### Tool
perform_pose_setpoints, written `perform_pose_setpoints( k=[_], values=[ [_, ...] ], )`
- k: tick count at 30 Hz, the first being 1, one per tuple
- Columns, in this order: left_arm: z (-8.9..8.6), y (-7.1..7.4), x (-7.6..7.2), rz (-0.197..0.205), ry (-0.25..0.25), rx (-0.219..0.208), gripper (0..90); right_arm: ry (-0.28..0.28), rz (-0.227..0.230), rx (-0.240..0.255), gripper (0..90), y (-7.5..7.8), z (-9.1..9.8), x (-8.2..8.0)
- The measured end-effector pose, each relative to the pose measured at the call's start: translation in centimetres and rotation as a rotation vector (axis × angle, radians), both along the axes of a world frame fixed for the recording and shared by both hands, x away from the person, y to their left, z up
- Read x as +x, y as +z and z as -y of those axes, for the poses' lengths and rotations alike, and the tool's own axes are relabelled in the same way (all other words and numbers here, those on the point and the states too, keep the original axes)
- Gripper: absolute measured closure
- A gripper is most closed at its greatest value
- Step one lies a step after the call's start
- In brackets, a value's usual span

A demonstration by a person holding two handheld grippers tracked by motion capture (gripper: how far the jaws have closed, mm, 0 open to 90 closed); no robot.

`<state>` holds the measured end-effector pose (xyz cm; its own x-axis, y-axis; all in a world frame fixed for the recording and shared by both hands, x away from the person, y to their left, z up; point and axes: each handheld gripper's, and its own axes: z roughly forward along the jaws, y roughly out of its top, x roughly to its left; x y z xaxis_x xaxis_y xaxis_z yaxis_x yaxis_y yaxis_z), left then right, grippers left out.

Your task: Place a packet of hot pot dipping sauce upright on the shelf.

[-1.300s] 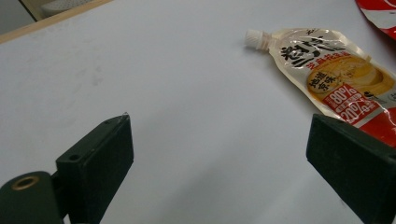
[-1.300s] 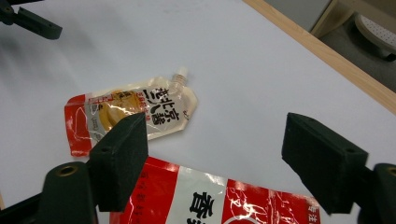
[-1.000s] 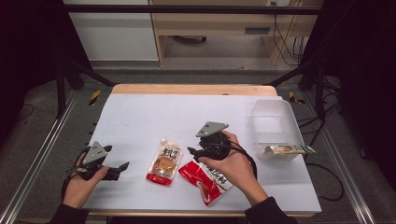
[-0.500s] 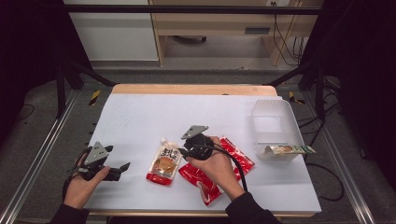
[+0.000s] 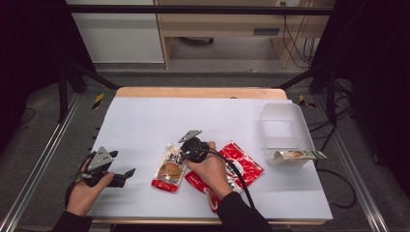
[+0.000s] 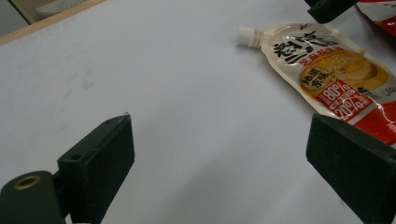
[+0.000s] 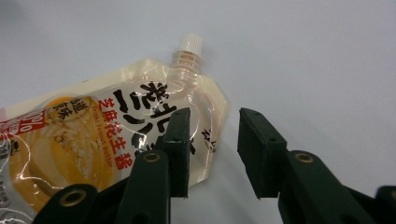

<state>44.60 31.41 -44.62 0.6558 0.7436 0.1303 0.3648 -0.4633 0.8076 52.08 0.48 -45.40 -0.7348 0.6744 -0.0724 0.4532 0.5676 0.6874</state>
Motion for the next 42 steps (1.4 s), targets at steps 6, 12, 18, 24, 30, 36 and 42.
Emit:
perform_pose_setpoints(
  k=[6, 12, 18, 24, 30, 36, 42],
  values=[
    [0.0, 0.0, 0.0, 0.0, 0.0, -0.001, 7.6, -0.016, -0.016, 0.013, 58.4, -0.5, -0.2, 0.5],
    [0.0, 0.0, 0.0, 0.0, -0.001, -0.001, 7.7, -0.015, -0.043, 0.017, 54.8, -0.8, -0.3, 0.5],
    [0.0, 0.1, 0.0, -0.001, -0.002, -0.003, 7.8, -0.013, -0.054, 0.006, 54.6, -1.1, -0.5, 0.6],
    [0.0, 0.1, 0.0, -0.002, -0.005, -0.003, 7.9, -0.007, -0.068, 0.006, 55.5, -1.2, -0.4, 0.5],
    [0.1, 0.0, 0.0, -0.007, -0.011, 0.002, 8.0, -0.006, -0.091, 0.005, 56.4, -1.3, -0.5, 0.3],
    [0.1, 0.0, 0.0, -0.008, -0.01, 0.001, 8.0, 0.0, -0.105, 0.006, 59.8, -1.4, -0.6, 0.2],
    [0.1, 0.0, 0.0, -0.007, -0.014, 0.002, 8.1, -0.006, -0.097, 0.001, 67.3, -1.5, -0.7, 0.0]
  ],
)
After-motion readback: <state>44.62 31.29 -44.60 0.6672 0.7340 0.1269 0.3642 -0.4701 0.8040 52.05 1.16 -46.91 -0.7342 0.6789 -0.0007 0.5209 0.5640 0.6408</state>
